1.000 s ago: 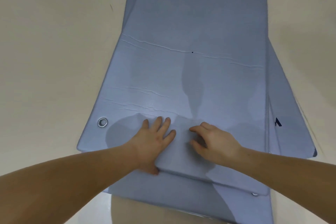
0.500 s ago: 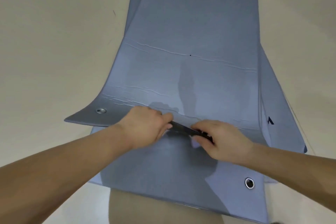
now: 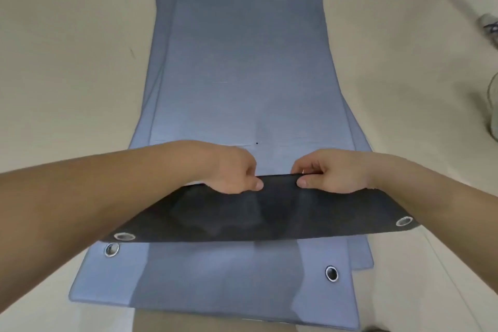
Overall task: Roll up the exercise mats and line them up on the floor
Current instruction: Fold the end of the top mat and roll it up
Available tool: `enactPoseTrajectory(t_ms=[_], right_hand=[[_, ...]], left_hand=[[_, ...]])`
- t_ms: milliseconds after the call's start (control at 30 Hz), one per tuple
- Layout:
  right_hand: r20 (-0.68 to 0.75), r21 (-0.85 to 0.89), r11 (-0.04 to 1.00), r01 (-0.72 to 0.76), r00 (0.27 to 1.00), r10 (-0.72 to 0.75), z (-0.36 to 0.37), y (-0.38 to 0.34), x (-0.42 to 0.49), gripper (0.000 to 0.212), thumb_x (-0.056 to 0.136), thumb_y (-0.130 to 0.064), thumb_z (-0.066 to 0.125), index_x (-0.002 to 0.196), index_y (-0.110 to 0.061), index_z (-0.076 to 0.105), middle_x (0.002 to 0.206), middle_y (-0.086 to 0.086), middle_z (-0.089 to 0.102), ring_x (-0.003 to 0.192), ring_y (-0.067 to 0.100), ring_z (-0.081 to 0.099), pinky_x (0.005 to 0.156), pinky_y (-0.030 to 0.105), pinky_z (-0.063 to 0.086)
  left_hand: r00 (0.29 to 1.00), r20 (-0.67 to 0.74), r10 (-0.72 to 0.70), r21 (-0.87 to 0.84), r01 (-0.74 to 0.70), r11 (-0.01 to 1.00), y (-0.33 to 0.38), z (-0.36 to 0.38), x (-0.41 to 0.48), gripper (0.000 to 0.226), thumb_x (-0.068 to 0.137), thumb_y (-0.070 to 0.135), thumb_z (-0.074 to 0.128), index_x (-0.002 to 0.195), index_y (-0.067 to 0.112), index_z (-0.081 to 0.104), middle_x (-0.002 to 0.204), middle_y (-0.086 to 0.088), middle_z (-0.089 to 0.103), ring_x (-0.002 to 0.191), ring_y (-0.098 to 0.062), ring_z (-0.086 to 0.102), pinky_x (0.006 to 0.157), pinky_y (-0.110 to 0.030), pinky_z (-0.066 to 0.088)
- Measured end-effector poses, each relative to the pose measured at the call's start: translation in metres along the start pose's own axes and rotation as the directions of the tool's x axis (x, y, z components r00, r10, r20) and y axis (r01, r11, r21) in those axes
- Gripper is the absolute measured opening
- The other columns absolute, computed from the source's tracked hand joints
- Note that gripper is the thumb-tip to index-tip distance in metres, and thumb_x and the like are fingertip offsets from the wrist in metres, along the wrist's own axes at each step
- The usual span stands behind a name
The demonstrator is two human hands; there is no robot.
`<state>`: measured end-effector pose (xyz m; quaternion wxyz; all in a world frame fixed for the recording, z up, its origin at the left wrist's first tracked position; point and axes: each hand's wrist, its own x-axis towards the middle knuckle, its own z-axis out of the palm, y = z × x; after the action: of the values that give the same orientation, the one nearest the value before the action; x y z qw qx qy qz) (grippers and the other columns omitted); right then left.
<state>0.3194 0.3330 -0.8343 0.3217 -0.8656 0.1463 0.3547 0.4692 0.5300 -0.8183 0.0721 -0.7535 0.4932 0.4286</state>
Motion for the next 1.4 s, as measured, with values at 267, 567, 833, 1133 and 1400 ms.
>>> enactPoseTrajectory(t_ms=[267, 567, 833, 1133, 1400], right_hand=[[-0.512, -0.319, 0.925, -0.209, 0.859, 0.018, -0.013, 0.013, 0.049, 0.032, 0.107, -0.042, 0.045, 0.133, -0.027, 0.058, 0.125, 0.001, 0.059, 0.118, 0.027, 0.055, 0.098, 0.045, 0.045], [-0.441, -0.553, 0.801, -0.230, 0.896, -0.047, 0.018, -0.018, 0.028, 0.088, 0.076, -0.088, 0.047, 0.146, -0.035, 0.048, 0.135, 0.001, 0.048, 0.127, 0.026, 0.044, 0.102, 0.044, 0.042], [-0.292, -0.510, 0.832, -0.219, 0.954, 0.072, 0.038, 0.012, 0.050, 0.137, 0.055, -0.088, 0.069, 0.163, -0.036, 0.005, 0.161, 0.006, 0.029, 0.146, 0.032, 0.030, 0.116, 0.050, 0.032], [-0.149, -0.435, 0.879, -0.195, 0.978, 0.143, 0.010, 0.018, 0.069, 0.143, 0.040, -0.091, 0.076, 0.160, -0.049, 0.011, 0.150, -0.003, 0.035, 0.142, 0.028, 0.033, 0.113, 0.050, 0.036], [-0.176, -0.480, 0.854, -0.198, 0.976, 0.127, 0.041, 0.010, 0.056, 0.121, 0.051, -0.078, 0.079, 0.154, -0.051, 0.020, 0.124, -0.002, 0.044, 0.118, 0.026, 0.050, 0.093, 0.043, 0.046]], left_hand=[[0.869, -0.475, 0.141, 0.445, 0.099, 0.890, 0.021, 0.045, 0.010, 0.090, 0.088, 0.068, 0.061, 0.153, 0.013, 0.030, 0.155, -0.013, 0.035, 0.135, -0.033, 0.038, 0.100, -0.044, 0.037], [0.892, -0.444, 0.080, 0.350, 0.091, 0.932, -0.031, 0.081, 0.046, 0.130, 0.068, 0.081, 0.064, 0.165, 0.019, 0.004, 0.162, -0.011, 0.022, 0.143, -0.034, 0.029, 0.115, -0.051, 0.031], [0.854, -0.514, 0.080, 0.275, 0.075, 0.958, -0.050, 0.057, 0.055, 0.124, 0.053, 0.091, 0.062, 0.157, 0.027, 0.037, 0.158, -0.003, 0.037, 0.142, -0.029, 0.037, 0.116, -0.048, 0.035], [0.917, -0.380, -0.117, 0.214, 0.211, 0.954, -0.061, 0.083, 0.053, 0.124, 0.064, 0.077, 0.075, 0.157, 0.046, 0.000, 0.148, -0.007, 0.035, 0.138, -0.032, 0.037, 0.111, -0.055, 0.036], [0.954, -0.296, -0.056, 0.266, 0.138, 0.954, -0.054, 0.075, 0.050, 0.097, 0.068, 0.066, 0.071, 0.149, 0.043, 0.022, 0.113, -0.003, 0.050, 0.100, -0.027, 0.054, 0.091, -0.043, 0.048]])
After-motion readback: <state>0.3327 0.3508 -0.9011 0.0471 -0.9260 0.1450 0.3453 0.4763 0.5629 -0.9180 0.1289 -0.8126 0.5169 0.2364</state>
